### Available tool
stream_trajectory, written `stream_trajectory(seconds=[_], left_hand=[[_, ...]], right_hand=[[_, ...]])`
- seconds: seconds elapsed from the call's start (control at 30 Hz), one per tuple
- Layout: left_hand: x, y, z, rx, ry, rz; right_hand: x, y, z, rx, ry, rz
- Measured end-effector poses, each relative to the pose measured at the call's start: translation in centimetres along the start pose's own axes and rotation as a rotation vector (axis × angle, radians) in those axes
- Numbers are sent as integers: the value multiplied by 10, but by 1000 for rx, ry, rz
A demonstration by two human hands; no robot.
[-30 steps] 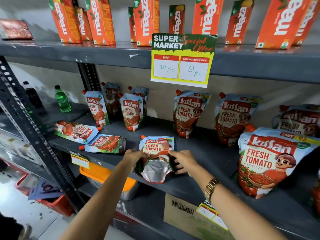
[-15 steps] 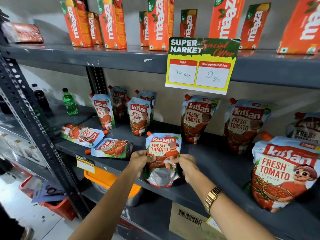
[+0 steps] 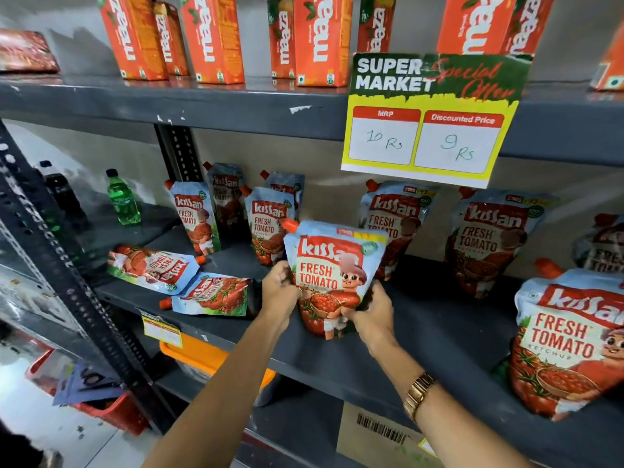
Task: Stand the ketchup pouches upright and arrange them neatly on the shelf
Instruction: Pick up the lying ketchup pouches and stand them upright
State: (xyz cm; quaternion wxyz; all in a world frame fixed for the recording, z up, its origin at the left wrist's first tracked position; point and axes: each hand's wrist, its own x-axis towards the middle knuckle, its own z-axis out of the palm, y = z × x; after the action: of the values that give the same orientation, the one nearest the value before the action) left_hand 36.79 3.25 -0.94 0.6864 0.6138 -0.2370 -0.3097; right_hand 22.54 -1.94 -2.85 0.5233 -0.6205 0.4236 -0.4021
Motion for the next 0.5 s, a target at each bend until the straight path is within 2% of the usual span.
stream_trajectory(seconds=[0.23, 0.37, 0.5], left_hand=[[8, -5, -5, -8, -74, -47], [8, -3, -11, -49, -84, -32], [10, 4, -17, -57, -23, -5]], right_hand=[[-4, 9, 1, -34, 20, -40], [-13, 10, 11, -180, 236, -212], [-13, -4, 17, -145, 430, -378]])
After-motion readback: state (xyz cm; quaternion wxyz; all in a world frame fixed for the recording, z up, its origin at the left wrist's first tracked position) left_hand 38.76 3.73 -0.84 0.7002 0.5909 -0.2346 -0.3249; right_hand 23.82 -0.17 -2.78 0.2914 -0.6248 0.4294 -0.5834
